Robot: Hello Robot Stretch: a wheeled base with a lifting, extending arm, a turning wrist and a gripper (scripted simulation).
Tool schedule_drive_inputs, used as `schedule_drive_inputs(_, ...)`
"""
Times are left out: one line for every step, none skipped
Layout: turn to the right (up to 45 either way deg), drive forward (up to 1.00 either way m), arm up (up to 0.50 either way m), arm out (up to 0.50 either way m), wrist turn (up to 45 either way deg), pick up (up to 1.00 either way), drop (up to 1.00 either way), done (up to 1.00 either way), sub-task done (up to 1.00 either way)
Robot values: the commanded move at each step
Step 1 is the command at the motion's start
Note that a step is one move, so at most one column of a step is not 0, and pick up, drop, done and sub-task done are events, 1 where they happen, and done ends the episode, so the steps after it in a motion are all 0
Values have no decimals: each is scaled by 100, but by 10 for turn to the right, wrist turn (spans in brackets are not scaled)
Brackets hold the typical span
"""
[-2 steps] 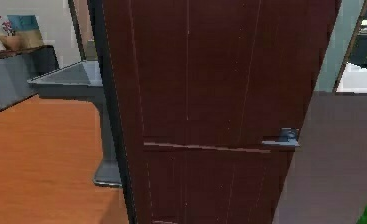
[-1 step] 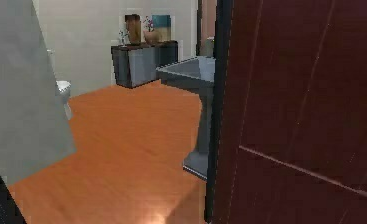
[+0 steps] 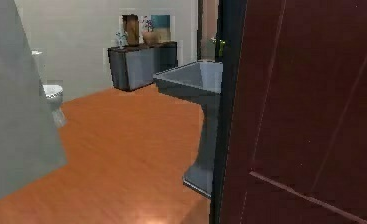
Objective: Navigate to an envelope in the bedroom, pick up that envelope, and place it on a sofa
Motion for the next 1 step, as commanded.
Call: schedule_drive_inputs(420, 0, 0, 0, 0, 0, 0, 0, 0)
